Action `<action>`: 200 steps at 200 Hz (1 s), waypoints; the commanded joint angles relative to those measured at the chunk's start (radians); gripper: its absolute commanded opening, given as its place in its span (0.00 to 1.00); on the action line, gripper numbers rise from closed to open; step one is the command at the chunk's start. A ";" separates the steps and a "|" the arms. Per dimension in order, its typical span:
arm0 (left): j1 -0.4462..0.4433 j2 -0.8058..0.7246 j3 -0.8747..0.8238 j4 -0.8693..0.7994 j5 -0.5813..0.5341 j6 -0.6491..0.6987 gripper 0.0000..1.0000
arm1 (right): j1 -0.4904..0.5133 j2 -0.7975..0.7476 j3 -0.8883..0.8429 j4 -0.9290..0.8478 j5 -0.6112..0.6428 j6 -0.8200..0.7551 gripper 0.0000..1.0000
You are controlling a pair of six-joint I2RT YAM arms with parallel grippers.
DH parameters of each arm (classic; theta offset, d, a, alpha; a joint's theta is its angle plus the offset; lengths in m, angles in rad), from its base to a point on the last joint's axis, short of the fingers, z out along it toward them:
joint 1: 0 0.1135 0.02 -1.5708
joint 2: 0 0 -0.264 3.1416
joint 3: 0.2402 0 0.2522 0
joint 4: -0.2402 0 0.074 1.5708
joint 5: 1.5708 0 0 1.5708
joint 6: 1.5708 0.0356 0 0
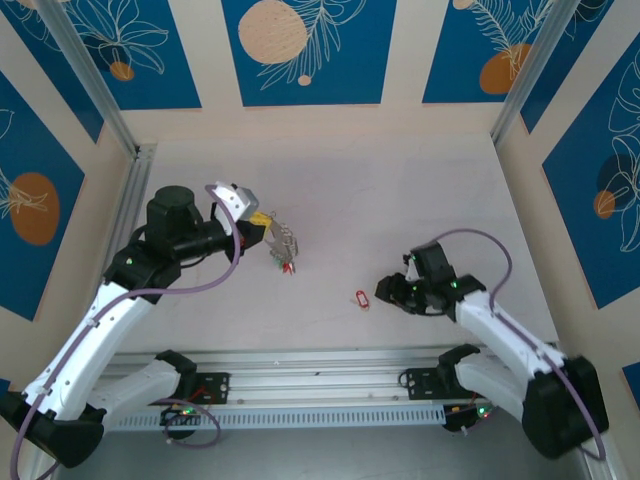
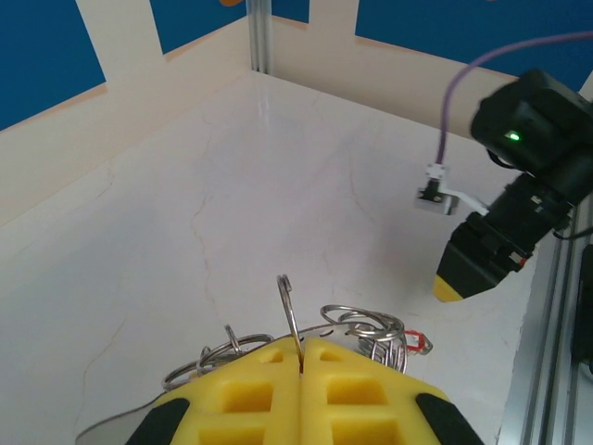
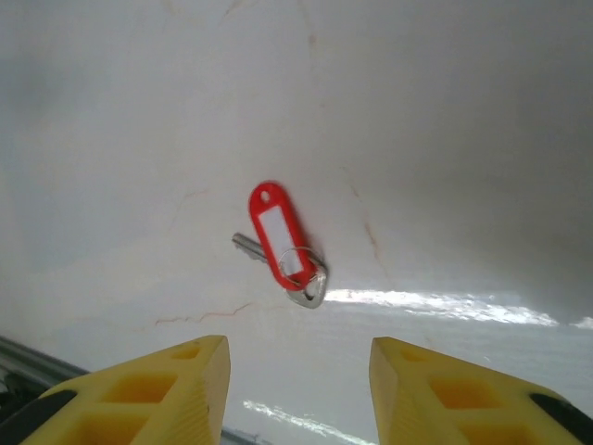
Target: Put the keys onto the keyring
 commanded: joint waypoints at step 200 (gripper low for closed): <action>0.024 -0.061 -0.066 0.098 0.071 -0.025 0.00 | 0.361 0.504 0.317 -0.179 0.404 -0.027 0.28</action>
